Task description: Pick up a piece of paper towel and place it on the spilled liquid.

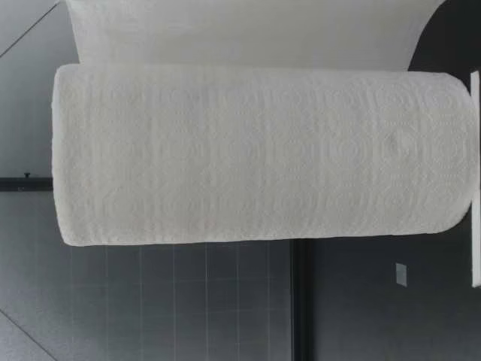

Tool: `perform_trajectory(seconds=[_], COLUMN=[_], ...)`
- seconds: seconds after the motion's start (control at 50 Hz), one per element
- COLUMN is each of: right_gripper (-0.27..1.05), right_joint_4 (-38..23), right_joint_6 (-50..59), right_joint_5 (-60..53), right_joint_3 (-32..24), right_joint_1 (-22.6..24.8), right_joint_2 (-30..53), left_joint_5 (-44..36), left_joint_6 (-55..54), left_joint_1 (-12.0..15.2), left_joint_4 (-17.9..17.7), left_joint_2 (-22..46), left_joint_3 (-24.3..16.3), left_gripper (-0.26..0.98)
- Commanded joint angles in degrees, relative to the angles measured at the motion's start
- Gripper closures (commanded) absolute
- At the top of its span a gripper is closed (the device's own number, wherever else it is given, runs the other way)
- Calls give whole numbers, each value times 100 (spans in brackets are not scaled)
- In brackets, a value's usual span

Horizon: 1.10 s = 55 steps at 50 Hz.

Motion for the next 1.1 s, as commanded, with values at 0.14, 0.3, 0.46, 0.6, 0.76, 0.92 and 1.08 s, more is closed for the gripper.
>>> perform_trajectory(seconds=[0.14, 0.3, 0.46, 0.6, 0.76, 0.92, 1.08], right_gripper=[73, 73, 74, 74, 75, 76, 75], right_joint_4=[18, 9, -53, -299, -870, -2487, -4746], right_joint_6=[44, 114, 114, 132, 439, 1749, 3902], right_joint_5=[466, 1986, 3771, 5177, 6100, 7400, 9387], right_joint_3=[-44, -519, -1222, -1802, -2206, -2584, -2988], right_joint_1=[-26, -26, -26, -18, 79, 1116, 3155], right_joint_2=[53, 70, 123, 334, 677, 1116, 1723], left_joint_5=[-70, -79, -79, -79, -26, 237, 448], left_joint_6=[-35, 0, 44, 44, 62, 62, 70], left_joint_1=[-70, -70, -44, 220, 492, 677, 756], left_joint_4=[-18, -18, -18, -18, -18, -18, -18], left_joint_2=[176, 563, 1318, 1969, 2742, 3331, 3639], left_joint_3=[-211, -510, -1081, -1600, -2145, -2584, -2804], left_gripper=[61, 61, 61, 61, 61, 61, 61])
